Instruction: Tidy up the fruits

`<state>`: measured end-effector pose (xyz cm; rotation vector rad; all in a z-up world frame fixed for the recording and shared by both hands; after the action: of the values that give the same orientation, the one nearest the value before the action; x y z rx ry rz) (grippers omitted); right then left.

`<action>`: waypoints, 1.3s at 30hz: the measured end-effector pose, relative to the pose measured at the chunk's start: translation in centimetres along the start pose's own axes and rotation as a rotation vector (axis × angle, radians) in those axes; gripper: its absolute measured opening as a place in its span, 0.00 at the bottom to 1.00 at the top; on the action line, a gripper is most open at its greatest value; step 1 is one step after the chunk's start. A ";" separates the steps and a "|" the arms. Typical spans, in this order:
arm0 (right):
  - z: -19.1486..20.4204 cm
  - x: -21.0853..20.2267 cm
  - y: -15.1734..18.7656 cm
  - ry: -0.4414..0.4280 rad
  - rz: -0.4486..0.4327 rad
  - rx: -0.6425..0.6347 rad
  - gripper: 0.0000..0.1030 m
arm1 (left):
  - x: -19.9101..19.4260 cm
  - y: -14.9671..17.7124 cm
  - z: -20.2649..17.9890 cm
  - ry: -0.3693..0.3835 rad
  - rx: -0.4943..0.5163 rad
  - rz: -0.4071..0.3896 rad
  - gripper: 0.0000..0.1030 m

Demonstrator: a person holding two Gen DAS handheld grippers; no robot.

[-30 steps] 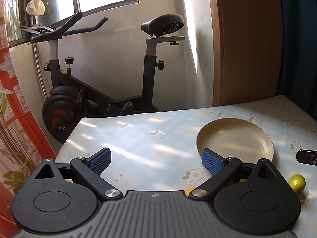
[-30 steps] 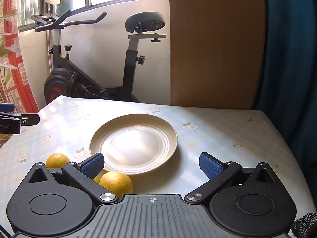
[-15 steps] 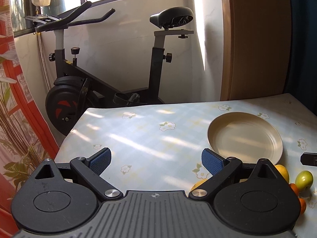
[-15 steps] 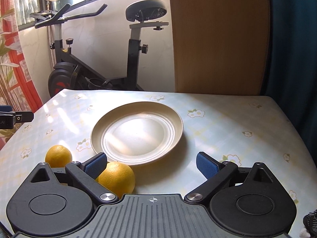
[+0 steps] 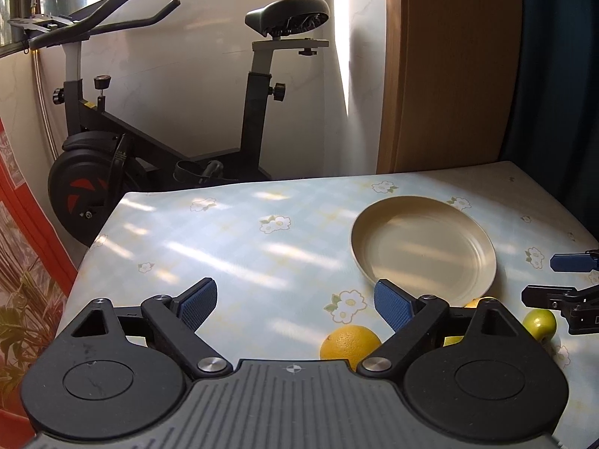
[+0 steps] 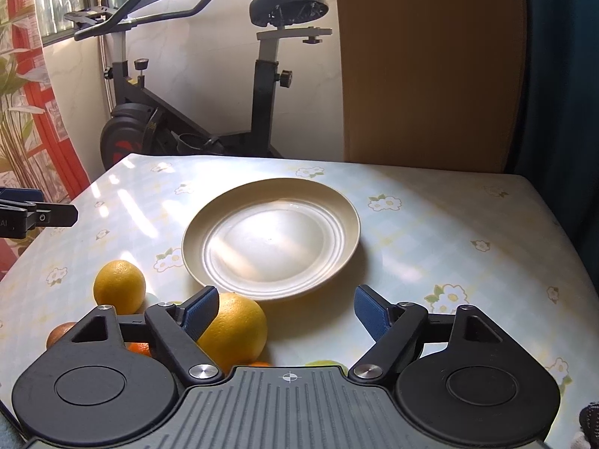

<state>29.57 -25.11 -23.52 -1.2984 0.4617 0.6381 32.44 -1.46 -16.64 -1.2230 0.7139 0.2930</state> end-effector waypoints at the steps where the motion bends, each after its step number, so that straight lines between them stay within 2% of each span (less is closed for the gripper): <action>1: 0.0 -0.1 0.0 -0.001 0.001 0.003 0.74 | 0.0 0.0 -0.2 0.007 0.007 0.000 0.90; 7: 0.5 -0.4 0.3 -0.014 0.012 0.003 0.74 | -0.3 0.6 -0.7 0.017 0.032 0.009 0.90; 17: 2.6 -1.3 0.9 -0.045 0.024 -0.032 0.73 | -2.1 2.5 -0.6 0.045 0.025 0.035 0.81; 21: 4.7 -1.4 1.4 -0.072 0.033 -0.093 0.73 | -3.1 3.5 -0.3 0.041 0.040 0.036 0.81; 24: 7.0 -0.9 2.4 -0.102 0.067 -0.183 0.73 | -3.6 4.3 0.7 0.049 0.030 0.046 0.81; 28: 10.6 -0.6 3.4 -0.149 0.085 -0.269 0.73 | -4.7 5.6 3.2 0.007 0.011 0.047 0.80; 33: 14.6 -0.2 5.3 -0.203 0.123 -0.376 0.73 | -5.8 7.1 5.6 -0.022 -0.070 0.045 0.80; 39: 17.8 0.1 7.4 -0.238 0.181 -0.453 0.70 | -5.5 8.5 5.4 -0.005 -0.113 0.019 0.77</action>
<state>24.06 -6.72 -25.10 -1.5915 0.2454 1.0803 25.30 7.36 -18.63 -1.3230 0.7129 0.3560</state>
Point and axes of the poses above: each gripper's, at about its wrist camera, not at the fingertips, and x roughly the way its jaws point, z to its left, y to its underside, the point moved 10 cm from there along x, roughly the way its jaws point, and after that the axes turned 6 degrees about x, right-handed, at the moved point
